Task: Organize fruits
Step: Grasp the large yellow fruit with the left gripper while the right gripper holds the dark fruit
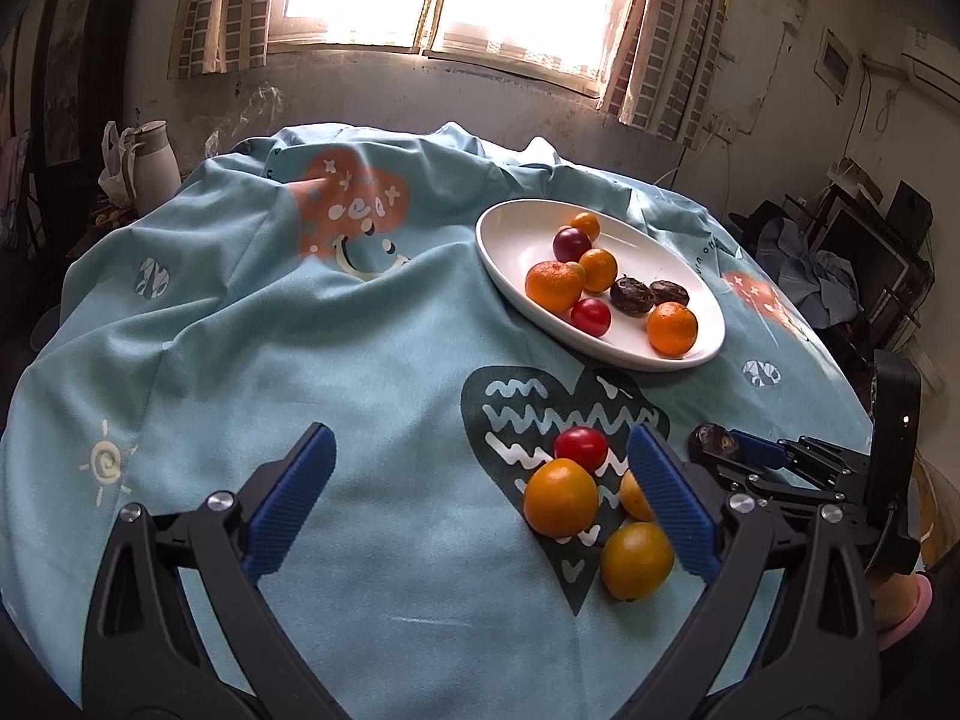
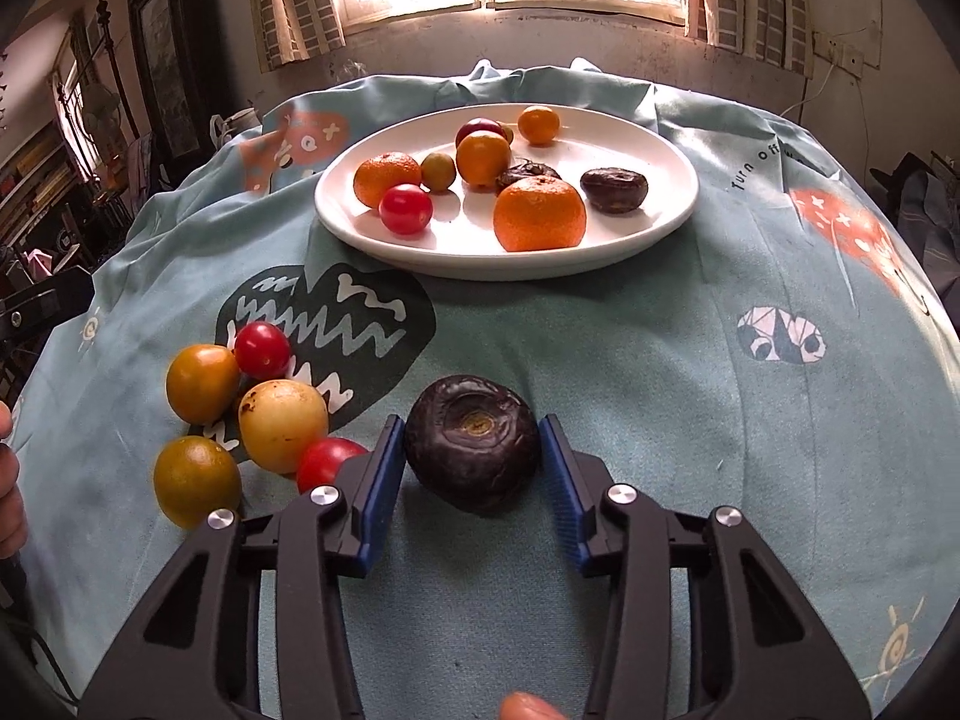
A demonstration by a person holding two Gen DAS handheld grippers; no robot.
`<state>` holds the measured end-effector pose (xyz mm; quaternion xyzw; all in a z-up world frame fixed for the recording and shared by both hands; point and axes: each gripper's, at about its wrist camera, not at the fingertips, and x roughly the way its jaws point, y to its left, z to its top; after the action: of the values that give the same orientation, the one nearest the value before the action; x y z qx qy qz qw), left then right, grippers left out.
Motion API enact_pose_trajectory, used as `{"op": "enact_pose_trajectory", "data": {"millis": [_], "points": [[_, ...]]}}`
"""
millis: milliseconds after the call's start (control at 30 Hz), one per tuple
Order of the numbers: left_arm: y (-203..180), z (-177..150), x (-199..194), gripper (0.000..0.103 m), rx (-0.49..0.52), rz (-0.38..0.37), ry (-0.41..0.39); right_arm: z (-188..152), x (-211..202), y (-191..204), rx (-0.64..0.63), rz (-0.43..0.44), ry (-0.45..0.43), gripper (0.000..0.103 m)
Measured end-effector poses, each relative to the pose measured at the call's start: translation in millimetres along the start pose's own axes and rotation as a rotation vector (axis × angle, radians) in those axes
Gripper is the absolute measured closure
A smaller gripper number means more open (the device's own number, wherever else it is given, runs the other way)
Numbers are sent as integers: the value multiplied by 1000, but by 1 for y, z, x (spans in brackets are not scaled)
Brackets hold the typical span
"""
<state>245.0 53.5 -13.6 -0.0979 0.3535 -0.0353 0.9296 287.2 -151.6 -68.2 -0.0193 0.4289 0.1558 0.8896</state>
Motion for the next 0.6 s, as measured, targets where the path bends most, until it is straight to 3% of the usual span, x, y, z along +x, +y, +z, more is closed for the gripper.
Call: {"op": "enact_pose_trajectory", "data": {"millis": [133, 267, 400, 500, 600], "points": [[-9, -3, 1, 4, 56, -48, 24, 2, -7, -9, 53, 36, -23, 58], [-39, -16, 2, 7, 215, -198, 82, 6, -21, -17, 88, 38, -75, 58], [-69, -34, 7, 34, 360, -243, 133, 7, -24, -20, 103, 45, -79, 58], [-76, -43, 16, 36, 395, -220, 165, 7, -23, -20, 108, 51, -74, 58], [-76, -47, 22, 46, 400, -223, 194, 7, -24, -20, 107, 54, -74, 58]]}}
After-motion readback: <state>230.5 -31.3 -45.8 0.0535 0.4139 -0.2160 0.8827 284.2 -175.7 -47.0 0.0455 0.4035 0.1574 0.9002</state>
